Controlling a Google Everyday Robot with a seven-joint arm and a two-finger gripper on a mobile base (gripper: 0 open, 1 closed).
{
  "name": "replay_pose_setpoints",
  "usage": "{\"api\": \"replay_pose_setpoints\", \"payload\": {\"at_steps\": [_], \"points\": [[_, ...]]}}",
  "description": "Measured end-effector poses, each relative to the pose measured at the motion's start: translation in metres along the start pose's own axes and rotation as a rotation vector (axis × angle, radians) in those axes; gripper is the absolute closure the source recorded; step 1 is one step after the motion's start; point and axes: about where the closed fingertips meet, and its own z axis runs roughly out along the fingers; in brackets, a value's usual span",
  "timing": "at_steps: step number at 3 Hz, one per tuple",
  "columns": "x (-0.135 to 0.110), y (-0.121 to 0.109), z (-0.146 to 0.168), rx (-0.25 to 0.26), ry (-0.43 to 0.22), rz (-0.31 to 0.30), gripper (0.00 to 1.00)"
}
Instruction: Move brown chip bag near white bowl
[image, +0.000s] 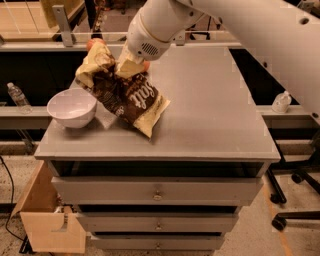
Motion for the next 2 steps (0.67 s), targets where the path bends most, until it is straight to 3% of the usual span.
{"api": "replay_pose_setpoints", "payload": {"at_steps": [2], "points": [[-0.0023,0.0017,0.0015,-0.004,0.000,-0.004,0.30]]}}
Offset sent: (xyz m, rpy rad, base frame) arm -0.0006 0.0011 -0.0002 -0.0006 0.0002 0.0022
